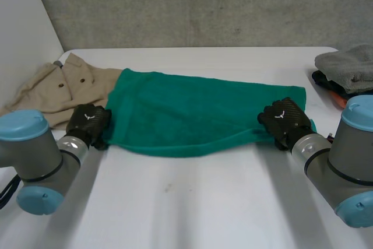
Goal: Fold the laundry.
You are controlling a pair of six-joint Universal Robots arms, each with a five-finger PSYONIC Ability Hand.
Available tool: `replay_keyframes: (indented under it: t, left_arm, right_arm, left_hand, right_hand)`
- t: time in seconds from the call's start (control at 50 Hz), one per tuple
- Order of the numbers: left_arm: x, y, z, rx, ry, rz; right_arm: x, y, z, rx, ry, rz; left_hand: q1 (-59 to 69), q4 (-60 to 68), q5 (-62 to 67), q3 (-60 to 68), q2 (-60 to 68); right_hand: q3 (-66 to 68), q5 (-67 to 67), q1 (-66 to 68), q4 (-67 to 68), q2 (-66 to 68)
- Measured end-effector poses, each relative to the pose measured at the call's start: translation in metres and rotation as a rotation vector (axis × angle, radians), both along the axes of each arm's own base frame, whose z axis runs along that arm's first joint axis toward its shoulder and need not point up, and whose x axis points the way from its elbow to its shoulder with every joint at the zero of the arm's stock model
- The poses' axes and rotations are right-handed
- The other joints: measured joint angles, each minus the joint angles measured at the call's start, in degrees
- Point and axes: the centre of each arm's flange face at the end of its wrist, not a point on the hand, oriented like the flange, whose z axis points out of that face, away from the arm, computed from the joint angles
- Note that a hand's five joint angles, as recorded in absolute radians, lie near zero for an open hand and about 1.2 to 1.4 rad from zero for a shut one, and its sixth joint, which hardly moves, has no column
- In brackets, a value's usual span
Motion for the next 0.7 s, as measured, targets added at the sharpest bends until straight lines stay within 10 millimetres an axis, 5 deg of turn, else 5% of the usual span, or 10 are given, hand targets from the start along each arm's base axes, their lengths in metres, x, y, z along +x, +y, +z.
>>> replay_keyframes:
  t: [0.08, 0.24, 0.4, 0.54, 0.62, 0.7]
  left_arm:
    - [-0.003, -0.002, 0.002, -0.008, 0.009, -0.009]
    - [-0.005, 0.009, 0.021, 0.008, 0.027, -0.013]
    - [0.006, 0.076, 0.066, 0.147, -0.101, -0.037]
    - [0.022, 0.141, 0.074, 0.336, -0.435, -0.175]
    - [0.027, 0.152, 0.077, 0.369, -0.573, -0.229]
    - [0.020, 0.137, 0.079, 0.302, -0.588, -0.218]
  right_arm:
    - [-0.001, -0.001, 0.001, -0.004, -0.003, -0.004]
    - [-0.003, -0.004, 0.008, -0.016, -0.006, -0.019]
    - [-0.010, 0.016, 0.023, 0.062, 0.116, 0.026]
    - [-0.033, 0.046, 0.032, 0.245, 0.362, 0.104]
    - [-0.045, 0.053, 0.034, 0.336, 0.455, 0.137]
    - [-0.045, 0.043, 0.030, 0.344, 0.463, 0.133]
  left_hand:
    - [13.95, 16.25, 15.67, 15.81, 16.07]
    - [13.95, 17.38, 15.75, 16.90, 17.16]
    - [13.95, 17.39, 15.75, 16.90, 17.16]
    - [13.95, 17.40, 15.75, 16.90, 17.24]
    - [13.95, 17.41, 15.75, 16.90, 17.25]
    - [13.95, 17.42, 15.75, 16.90, 17.25]
  right_hand:
    - [0.00, 0.00, 0.00, 0.00, 0.00]
    - [0.00, 0.00, 0.00, 0.00, 0.00]
    - [0.00, 0.00, 0.00, 0.00, 0.00]
    - [0.00, 0.00, 0.00, 0.00, 0.00]
    - [0.00, 0.00, 0.00, 0.00, 0.00]
    - [0.00, 0.02, 0.00, 0.00, 0.00]
